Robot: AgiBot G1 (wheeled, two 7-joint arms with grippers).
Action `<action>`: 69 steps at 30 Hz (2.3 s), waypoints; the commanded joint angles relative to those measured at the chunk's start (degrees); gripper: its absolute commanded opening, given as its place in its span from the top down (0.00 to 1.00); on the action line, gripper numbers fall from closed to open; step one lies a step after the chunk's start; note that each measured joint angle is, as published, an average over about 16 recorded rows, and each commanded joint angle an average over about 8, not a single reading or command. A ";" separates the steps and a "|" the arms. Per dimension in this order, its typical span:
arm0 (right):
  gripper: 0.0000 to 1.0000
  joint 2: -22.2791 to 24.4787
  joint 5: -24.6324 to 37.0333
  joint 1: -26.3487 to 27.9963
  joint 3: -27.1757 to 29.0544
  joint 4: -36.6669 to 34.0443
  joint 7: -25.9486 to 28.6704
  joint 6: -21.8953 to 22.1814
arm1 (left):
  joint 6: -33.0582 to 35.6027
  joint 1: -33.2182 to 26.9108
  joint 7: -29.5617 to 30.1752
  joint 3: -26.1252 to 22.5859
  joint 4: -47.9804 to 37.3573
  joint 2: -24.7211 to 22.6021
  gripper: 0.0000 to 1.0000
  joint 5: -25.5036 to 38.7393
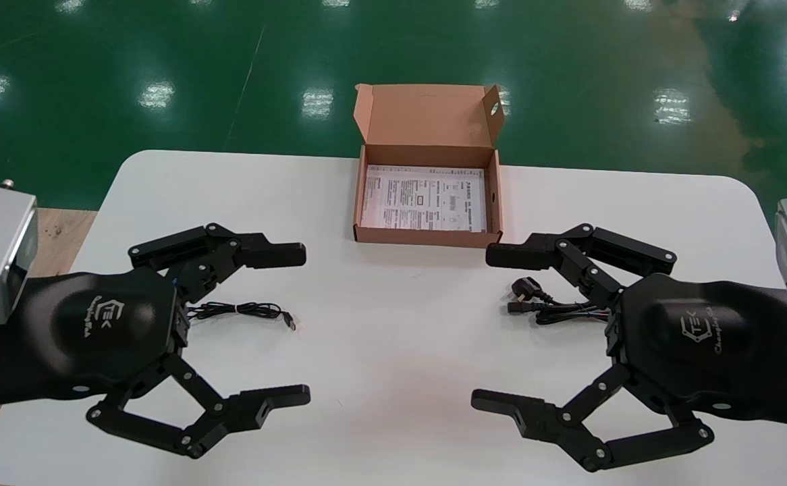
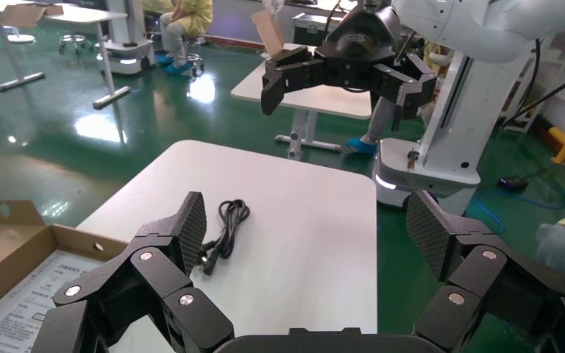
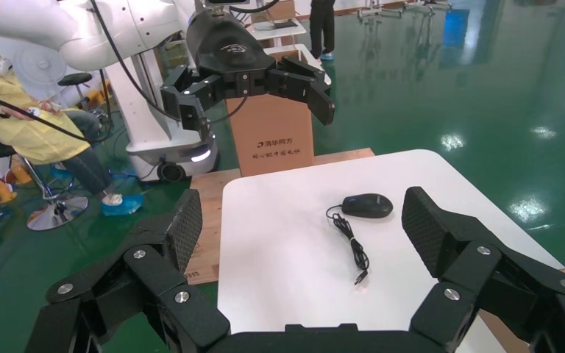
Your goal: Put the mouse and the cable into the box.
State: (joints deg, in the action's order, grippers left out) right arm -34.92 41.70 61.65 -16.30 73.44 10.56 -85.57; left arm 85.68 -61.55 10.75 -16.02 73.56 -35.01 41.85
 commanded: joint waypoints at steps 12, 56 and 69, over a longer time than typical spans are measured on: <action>0.00 0.00 0.00 0.00 0.00 0.00 0.00 0.00 | 0.00 0.00 0.00 0.00 0.00 0.00 0.00 0.00; 0.00 -10.51 45.83 30.39 -22.51 -49.79 -56.82 -3.03 | -5.15 -37.23 -25.81 -32.13 -55.59 -24.36 0.00 53.27; 0.00 -18.38 49.42 34.59 -24.18 -64.05 -62.96 7.49 | -9.63 -39.74 -35.19 -32.75 -67.11 -26.58 0.00 54.80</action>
State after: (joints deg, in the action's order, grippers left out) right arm -53.22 90.82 96.12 -40.33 9.80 -51.95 -78.38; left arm 76.31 -101.18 -24.20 -48.70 6.81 -61.52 96.53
